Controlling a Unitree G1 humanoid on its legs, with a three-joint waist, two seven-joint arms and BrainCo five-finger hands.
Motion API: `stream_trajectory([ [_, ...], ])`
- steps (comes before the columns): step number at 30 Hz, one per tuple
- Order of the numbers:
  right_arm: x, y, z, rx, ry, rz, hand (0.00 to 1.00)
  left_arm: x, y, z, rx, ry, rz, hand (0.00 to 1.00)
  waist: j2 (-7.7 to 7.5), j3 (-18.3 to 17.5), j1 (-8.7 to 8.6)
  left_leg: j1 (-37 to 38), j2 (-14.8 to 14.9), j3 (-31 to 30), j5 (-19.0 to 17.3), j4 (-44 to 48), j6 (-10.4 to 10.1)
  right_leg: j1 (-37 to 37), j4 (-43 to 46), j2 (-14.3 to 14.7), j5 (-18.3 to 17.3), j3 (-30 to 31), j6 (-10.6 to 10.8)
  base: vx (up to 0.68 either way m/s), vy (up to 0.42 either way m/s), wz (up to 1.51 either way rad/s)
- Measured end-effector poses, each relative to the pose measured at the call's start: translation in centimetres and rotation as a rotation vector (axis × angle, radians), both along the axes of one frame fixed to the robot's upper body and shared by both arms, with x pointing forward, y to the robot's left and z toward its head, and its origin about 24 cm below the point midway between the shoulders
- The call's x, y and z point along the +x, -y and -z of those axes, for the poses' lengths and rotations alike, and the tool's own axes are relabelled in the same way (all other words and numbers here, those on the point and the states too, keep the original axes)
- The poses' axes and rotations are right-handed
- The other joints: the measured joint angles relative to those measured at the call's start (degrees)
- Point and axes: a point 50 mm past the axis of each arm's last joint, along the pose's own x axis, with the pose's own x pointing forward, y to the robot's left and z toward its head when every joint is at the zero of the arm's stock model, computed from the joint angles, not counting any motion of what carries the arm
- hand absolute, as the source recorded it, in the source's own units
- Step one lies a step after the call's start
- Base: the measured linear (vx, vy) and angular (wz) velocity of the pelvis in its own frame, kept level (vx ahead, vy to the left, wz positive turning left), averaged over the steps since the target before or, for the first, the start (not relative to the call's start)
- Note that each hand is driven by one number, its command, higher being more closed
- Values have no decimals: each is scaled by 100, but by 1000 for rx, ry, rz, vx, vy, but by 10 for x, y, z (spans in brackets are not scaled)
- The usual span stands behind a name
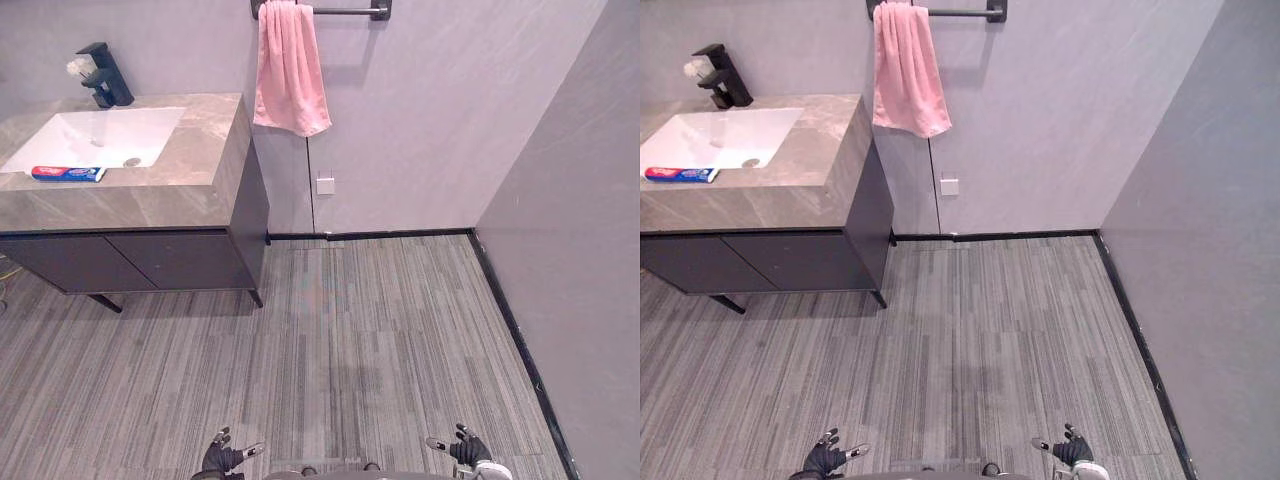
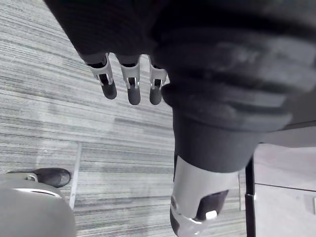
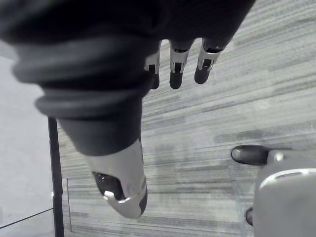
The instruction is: Organize washtable
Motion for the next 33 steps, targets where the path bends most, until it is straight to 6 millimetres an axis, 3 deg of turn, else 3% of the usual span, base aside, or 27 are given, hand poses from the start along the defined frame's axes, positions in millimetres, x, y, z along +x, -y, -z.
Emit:
stream_trajectory([
  [10, 10, 1, -5, -21, 35, -35, 0, 2, 1, -1, 22, 6, 48, 0, 84, 60, -9, 159, 0, 43, -54, -1, -83, 128, 4, -22, -101, -8, 157, 1, -3, -1],
  [33, 9, -7, -2, 22, 40, -9, 0, 3, 4, -1, 18, 4, 69, 0, 43, 93, -4, -75, 28, 282, -86, -124, -26, -197, -31, 30, -29, 142, 40, -17, -14, -4],
])
